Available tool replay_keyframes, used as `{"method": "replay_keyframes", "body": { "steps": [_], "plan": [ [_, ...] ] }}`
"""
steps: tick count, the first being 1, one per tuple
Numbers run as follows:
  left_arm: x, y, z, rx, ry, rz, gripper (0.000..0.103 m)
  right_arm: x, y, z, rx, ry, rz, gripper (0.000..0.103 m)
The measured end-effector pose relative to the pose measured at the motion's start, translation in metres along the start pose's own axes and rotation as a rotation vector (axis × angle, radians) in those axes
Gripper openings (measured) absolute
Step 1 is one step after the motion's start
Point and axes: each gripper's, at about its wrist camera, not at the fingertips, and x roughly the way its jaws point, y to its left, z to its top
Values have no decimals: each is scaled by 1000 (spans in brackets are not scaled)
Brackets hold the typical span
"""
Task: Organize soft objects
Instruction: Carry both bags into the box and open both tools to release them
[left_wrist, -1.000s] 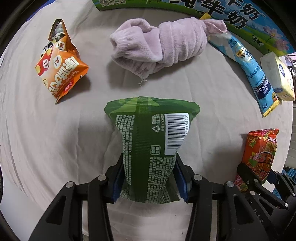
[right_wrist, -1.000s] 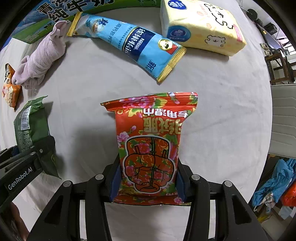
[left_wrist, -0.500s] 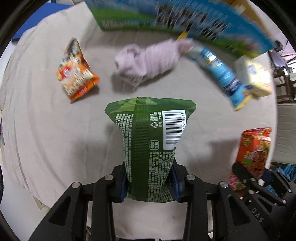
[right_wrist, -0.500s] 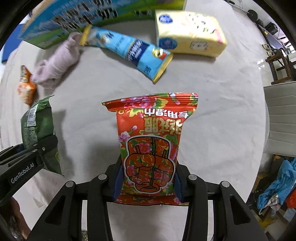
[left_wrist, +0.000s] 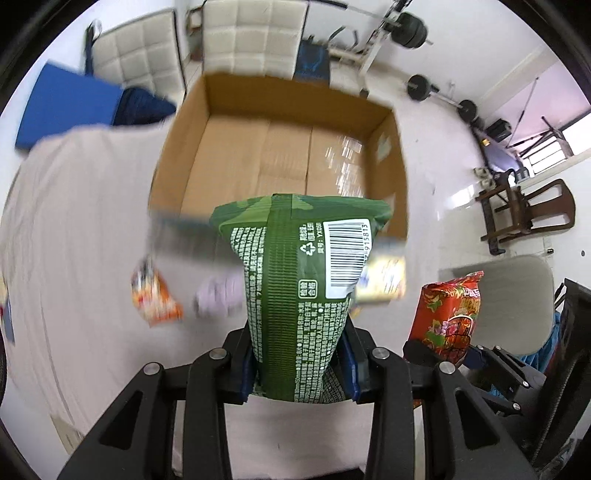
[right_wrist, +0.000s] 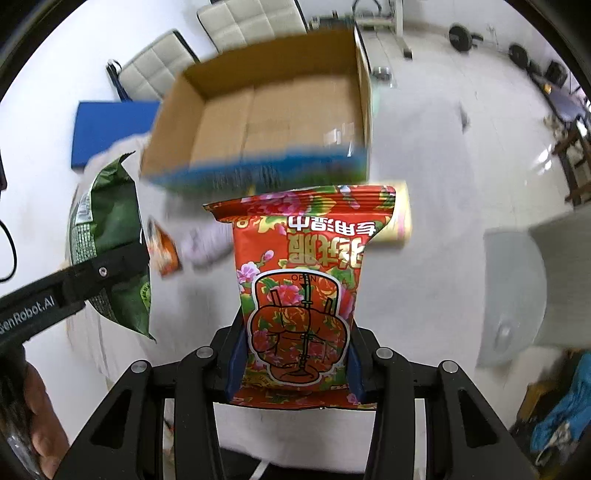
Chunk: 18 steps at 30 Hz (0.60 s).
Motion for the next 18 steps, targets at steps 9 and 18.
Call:
{"method": "replay_keyframes", "body": {
  "steps": [9, 18],
  "plan": [
    [63, 21, 142, 36, 65, -16, 34, 33, 5, 152, 27, -31, -4, 46],
    [176, 40, 218, 20, 233, -90, 34, 170, -7, 269, 49, 63, -37, 46]
  ]
}}
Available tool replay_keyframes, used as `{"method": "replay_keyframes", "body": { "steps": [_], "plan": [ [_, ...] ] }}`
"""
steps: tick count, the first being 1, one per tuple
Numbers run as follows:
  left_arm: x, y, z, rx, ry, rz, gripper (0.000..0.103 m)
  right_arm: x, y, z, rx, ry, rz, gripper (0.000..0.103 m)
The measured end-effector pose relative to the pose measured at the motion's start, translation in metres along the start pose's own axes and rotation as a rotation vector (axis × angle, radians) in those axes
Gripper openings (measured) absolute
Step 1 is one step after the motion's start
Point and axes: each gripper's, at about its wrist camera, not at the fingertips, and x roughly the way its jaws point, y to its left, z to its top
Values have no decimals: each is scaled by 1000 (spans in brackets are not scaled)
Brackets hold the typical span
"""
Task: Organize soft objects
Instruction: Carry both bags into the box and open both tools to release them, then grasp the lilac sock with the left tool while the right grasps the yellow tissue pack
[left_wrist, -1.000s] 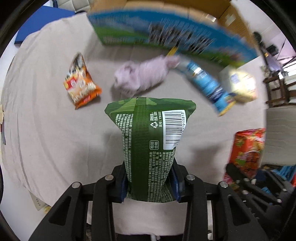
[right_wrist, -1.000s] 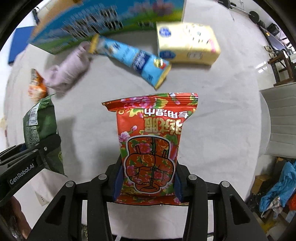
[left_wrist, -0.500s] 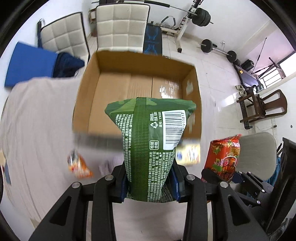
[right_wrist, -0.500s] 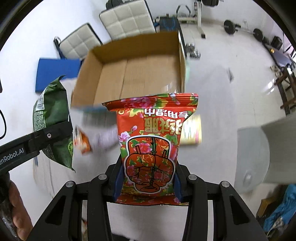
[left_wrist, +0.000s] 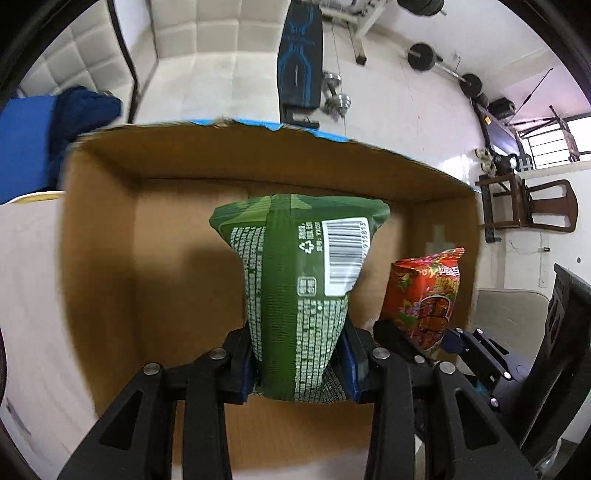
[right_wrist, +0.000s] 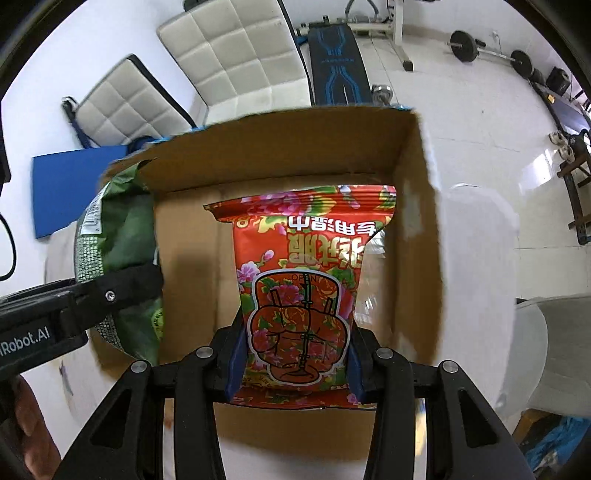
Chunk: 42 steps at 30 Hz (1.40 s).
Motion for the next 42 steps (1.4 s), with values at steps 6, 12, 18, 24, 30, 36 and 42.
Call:
{"method": "replay_keyframes", "body": {
  "steps": [6, 12, 18, 24, 30, 36, 42],
  "plan": [
    [38, 9, 24, -1, 68, -30, 34, 48, -2, 29, -5, 20, -40, 46],
    [37, 10, 18, -19, 62, 8, 35, 64, -4, 42, -2, 16, -64, 48],
    [14, 4, 7, 29, -16, 101, 59, 63, -6, 49, -9, 14, -80, 59],
    [-19, 6, -17, 41, -91, 155, 91, 45, 5, 12, -23, 12, -120, 74],
    [-48, 20, -42, 43, -178, 196, 103, 28, 12, -22, -23, -31, -128, 103],
    [-72, 19, -77, 71, -282, 209, 103, -1, 22, -62, -13, -119, -174, 103],
    [-102, 5, -119, 108, -364, 231, 103, -29, 34, -92, -11, -185, -191, 103]
  ]
}}
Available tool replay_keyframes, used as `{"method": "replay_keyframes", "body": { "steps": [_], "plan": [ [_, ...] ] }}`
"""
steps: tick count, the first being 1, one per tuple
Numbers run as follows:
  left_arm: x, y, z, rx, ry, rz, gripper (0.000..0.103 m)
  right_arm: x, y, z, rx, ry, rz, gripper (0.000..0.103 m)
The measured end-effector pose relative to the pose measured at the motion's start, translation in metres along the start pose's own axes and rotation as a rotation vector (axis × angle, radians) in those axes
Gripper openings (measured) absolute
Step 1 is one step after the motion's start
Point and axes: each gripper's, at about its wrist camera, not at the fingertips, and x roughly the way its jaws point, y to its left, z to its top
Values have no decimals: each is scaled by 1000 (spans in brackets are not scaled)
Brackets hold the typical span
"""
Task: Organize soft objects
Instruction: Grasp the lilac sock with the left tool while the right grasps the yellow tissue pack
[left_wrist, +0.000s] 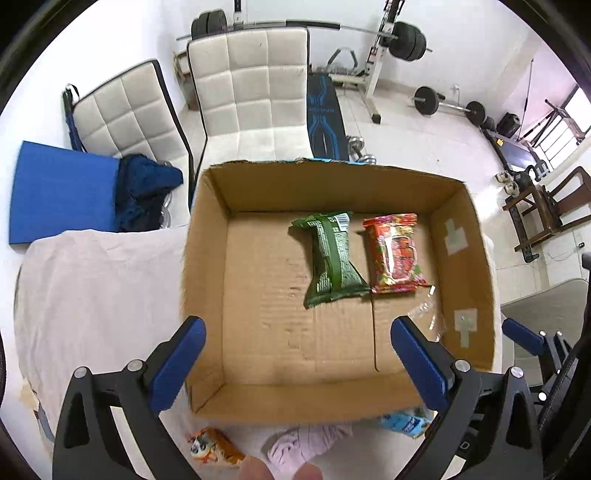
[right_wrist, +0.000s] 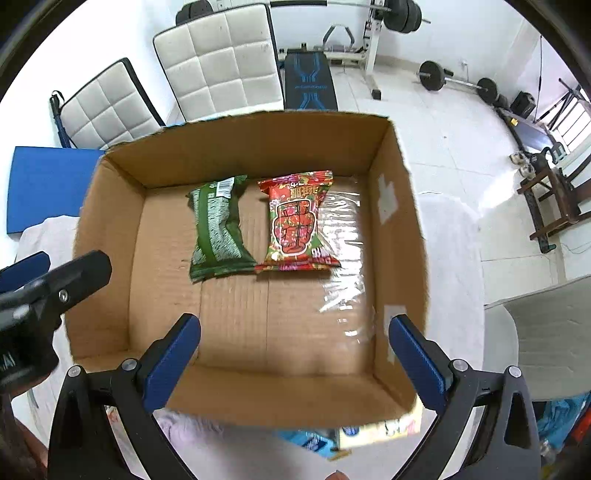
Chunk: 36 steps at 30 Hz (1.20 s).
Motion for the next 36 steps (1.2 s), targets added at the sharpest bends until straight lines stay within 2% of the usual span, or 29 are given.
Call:
{"method": "replay_keyframes", "body": {
  "steps": [6, 15, 18, 21, 24, 29, 32, 36],
  "plan": [
    [-31, -4, -23, -23, -33, 12, 103, -51, 5, -25, -17, -33, -16, 103],
    [-76, -13, -51, -50, -96, 35, 103, -121, 1, -55, -28, -101, 21, 103],
    [-87, -13, -57, -63, -106, 29, 103, -136, -2, -60, -38, -116, 40, 103],
    [-87, -9, -69, -80, -104, 56, 103, -137, -10, -64, -39, -101, 42, 103],
    [-68, -2, -90, -102, -60, 104, 103, -114, -29, -75, -5, -38, 6, 103],
    [-2, 5, -139, -123, 133, 127, 103, -38, -72, -104, 76, 129, -20, 103],
    [29, 8, -162, -150, 222, 118, 103, 2, -85, -116, 67, 201, -21, 103],
    [58, 10, -187, -200, 304, 88, 103, 45, -116, -124, 192, 259, 50, 103]
  ]
}}
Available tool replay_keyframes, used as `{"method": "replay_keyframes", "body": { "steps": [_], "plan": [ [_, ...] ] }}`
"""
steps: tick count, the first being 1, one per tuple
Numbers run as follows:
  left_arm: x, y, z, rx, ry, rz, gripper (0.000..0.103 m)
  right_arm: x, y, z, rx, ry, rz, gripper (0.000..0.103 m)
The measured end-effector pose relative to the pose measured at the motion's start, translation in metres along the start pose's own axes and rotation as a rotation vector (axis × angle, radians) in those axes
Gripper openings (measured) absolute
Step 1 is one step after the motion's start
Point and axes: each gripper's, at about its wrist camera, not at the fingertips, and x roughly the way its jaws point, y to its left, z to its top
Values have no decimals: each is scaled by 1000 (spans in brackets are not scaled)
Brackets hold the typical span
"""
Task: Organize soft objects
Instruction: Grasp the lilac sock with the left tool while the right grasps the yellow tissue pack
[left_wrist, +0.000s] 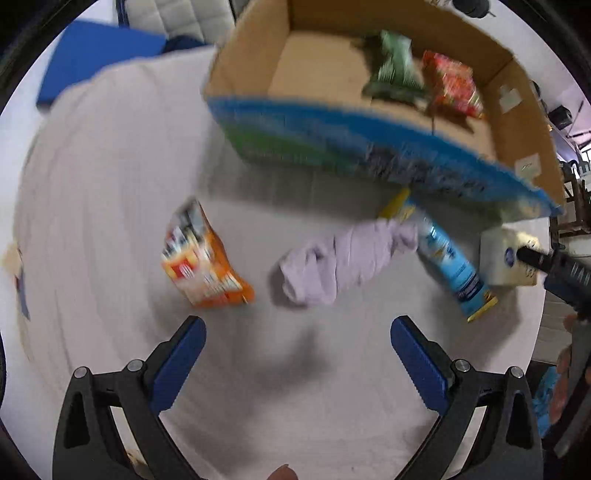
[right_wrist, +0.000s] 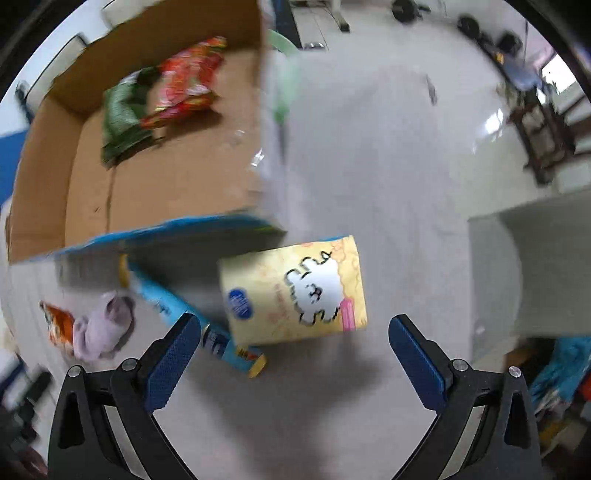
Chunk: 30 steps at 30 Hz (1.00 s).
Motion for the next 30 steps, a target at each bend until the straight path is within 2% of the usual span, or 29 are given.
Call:
{"method": "replay_keyframes", "body": {
  "steps": [3, 4, 7, 9, 10, 12, 15, 16, 18, 19, 21, 22, 23, 25, 26, 30],
  "plan": [
    [15, 0, -5, -17, 35, -19, 103, 21, -22, 2, 116, 37, 148, 101],
    [18, -1, -7, -17, 41, -23, 103, 26, -25, -1, 135, 51, 164, 94],
    [22, -4, -10, -6, 41, -11, 103, 26, -16, -17, 74, 112, 226, 77],
    [21, -4, -13, 2, 38, -3, 103, 16, -2, -36, -16, 156, 274, 77],
    [20, -4, -15, 6, 32, 5, 103, 11, 2, -41, -53, 146, 268, 77],
    [20, -4, -16, 11, 22, 23, 103, -7, 11, -48, -161, 65, 180, 78],
    [21, 2, -20, 1, 18, 44, 103, -15, 28, -40, -357, -77, -48, 91],
    [25, 3, -22, -7, 29, 43, 103, -10, 36, -35, -424, -95, -109, 92],
    [31, 4, -26, -7, 46, 38, 103, 9, 48, -27, -544, -62, -177, 92],
    [34, 3, -28, 0, 51, 38, 103, 19, 52, -24, -575, -23, -173, 92],
    [38, -3, -33, 22, 54, 54, 103, 35, 54, -21, -573, 71, -74, 94],
    [39, -6, -34, 35, 54, 61, 103, 40, 54, -21, -565, 97, -62, 94],
    [40, -10, -33, 52, 48, 63, 103, 43, 54, -23, -556, 100, -54, 92],
    [36, -20, -29, 75, 25, 72, 103, 43, 52, -30, -513, 113, -40, 76],
    [34, -22, -25, 82, 10, 74, 103, 41, 49, -33, -484, 125, -22, 73],
    [30, -39, -2, 143, -51, 97, 103, 40, 35, -45, -376, 185, 4, 71]
  ]
}}
